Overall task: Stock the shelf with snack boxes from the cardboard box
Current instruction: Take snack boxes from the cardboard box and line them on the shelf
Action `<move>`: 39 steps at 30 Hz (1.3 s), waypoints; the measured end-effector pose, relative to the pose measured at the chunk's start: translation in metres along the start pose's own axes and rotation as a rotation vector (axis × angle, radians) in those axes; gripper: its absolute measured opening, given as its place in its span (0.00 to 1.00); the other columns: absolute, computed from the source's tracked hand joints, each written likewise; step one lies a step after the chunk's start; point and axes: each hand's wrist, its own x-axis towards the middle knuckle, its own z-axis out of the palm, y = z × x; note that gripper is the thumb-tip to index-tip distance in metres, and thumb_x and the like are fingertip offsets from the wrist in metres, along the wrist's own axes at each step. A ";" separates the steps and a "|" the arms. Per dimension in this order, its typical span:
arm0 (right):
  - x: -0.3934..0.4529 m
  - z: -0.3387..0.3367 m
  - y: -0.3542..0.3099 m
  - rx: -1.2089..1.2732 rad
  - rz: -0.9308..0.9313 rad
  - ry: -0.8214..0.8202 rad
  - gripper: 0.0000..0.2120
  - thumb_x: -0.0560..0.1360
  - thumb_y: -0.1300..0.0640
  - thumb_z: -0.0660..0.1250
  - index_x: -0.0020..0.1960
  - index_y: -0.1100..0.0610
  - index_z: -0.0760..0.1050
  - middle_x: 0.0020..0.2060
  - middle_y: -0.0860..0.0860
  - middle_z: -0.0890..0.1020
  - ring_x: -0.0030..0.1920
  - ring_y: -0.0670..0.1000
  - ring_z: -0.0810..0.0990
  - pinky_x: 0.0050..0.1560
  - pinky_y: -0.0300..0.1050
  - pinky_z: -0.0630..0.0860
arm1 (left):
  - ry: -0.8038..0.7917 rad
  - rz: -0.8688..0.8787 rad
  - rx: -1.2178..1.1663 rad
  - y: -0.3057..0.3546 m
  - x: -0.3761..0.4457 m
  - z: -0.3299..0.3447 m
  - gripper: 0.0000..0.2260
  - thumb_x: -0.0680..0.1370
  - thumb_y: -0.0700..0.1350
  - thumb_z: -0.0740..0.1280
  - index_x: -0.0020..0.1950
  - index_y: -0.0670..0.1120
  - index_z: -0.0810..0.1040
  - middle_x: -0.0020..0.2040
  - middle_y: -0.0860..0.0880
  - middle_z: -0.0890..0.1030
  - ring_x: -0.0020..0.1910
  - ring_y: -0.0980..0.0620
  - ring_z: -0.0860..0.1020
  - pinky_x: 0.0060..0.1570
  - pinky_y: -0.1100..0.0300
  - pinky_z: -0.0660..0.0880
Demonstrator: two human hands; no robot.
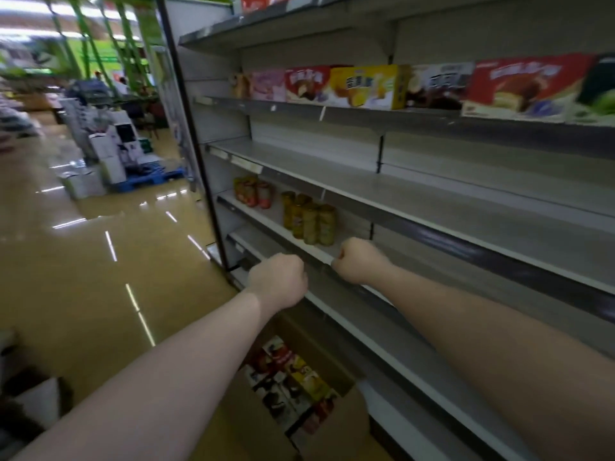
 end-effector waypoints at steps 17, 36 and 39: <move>0.287 0.172 -0.071 0.229 0.322 -0.224 0.15 0.77 0.50 0.63 0.57 0.60 0.74 0.54 0.59 0.80 0.55 0.59 0.79 0.50 0.47 0.75 | -0.389 0.003 0.045 -0.240 0.260 0.101 0.12 0.82 0.45 0.55 0.46 0.45 0.76 0.48 0.47 0.78 0.47 0.48 0.77 0.42 0.58 0.74; 0.304 0.494 0.056 0.531 1.192 -0.190 0.16 0.77 0.58 0.64 0.61 0.63 0.76 0.57 0.61 0.80 0.57 0.61 0.79 0.54 0.50 0.77 | -0.829 0.186 -0.310 -0.321 0.385 0.404 0.08 0.81 0.46 0.59 0.48 0.47 0.77 0.43 0.49 0.82 0.38 0.53 0.81 0.38 0.59 0.77; 0.289 0.563 0.096 0.622 1.273 -0.167 0.16 0.76 0.58 0.66 0.61 0.64 0.75 0.56 0.61 0.80 0.56 0.61 0.80 0.56 0.53 0.79 | -0.914 0.110 -0.400 -0.321 0.368 0.480 0.07 0.81 0.45 0.59 0.47 0.50 0.76 0.46 0.49 0.82 0.42 0.52 0.81 0.42 0.57 0.78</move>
